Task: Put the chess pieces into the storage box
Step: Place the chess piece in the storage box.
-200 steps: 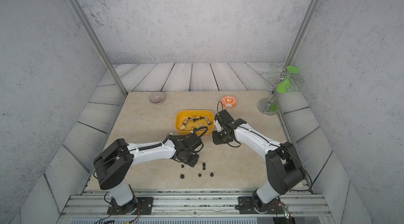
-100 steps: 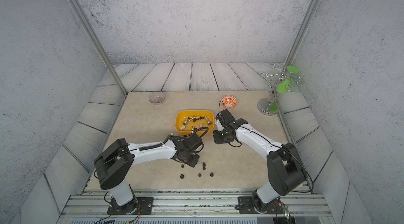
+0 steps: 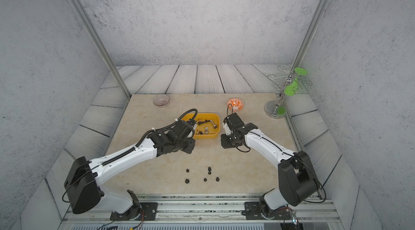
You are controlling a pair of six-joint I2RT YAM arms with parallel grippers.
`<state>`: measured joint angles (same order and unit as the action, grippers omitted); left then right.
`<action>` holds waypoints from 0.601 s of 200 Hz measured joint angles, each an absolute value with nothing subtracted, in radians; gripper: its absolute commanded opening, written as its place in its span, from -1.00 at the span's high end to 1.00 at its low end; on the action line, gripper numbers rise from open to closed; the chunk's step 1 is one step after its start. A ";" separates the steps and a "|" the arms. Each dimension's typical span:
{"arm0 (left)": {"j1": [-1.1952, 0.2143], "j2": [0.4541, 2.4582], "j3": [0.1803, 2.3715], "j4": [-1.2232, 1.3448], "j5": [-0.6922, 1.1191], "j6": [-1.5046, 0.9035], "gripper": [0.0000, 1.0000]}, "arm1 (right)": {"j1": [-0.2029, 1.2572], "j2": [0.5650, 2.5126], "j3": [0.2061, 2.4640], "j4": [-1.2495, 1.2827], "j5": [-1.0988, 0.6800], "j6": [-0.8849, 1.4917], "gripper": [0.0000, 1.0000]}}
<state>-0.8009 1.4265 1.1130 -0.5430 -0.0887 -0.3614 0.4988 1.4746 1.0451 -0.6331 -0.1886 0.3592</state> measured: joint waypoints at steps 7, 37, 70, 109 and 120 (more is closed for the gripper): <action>-0.769 1.426 1.121 -0.543 -0.090 -0.353 0.76 | 0.498 1.470 1.040 -0.632 -0.189 0.360 0.36; -0.665 1.467 1.177 -0.546 -0.085 -0.307 0.76 | 0.498 1.459 1.023 -0.632 -0.188 0.366 0.36; -0.589 1.562 1.261 -0.532 -0.051 -0.272 0.75 | 0.498 1.436 1.003 -0.634 -0.187 0.370 0.36; -0.524 1.698 1.381 -0.520 -0.010 -0.260 0.75 | 0.498 1.381 0.971 -0.633 -0.185 0.390 0.36; -0.515 1.742 1.423 -0.515 -0.005 -0.255 0.75 | 0.498 1.365 0.955 -0.633 -0.185 0.397 0.36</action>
<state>-0.5148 1.7424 1.4235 -0.5148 -0.0048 -0.2546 0.4980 1.3651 0.9550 -0.6327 -0.1848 0.3969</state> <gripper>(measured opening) 0.148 0.318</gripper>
